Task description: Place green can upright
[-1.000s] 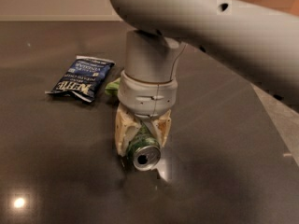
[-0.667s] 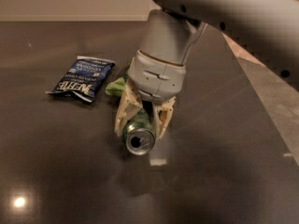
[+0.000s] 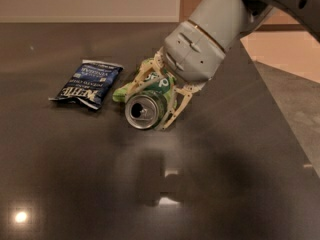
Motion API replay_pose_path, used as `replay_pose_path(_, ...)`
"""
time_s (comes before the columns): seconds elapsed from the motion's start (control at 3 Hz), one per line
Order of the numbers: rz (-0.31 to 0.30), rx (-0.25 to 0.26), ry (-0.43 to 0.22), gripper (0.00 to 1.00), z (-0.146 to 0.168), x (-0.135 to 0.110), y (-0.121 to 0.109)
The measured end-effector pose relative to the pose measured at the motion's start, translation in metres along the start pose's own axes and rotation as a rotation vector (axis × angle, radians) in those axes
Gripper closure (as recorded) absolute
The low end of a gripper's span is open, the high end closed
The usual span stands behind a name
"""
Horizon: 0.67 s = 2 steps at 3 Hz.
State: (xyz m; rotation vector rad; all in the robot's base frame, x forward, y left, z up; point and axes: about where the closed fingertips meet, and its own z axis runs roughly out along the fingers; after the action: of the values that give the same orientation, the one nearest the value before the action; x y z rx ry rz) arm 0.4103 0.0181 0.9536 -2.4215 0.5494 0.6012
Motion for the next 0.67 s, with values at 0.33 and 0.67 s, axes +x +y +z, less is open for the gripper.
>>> replay_pose_path(0.33, 0.215, 0.073, 0.007, 1.0, -0.013, -0.0044, -0.0062)
replay_pose_path(0.67, 0.406, 0.068, 0.037, 1.0, -0.0148, 0.0, 0.0016)
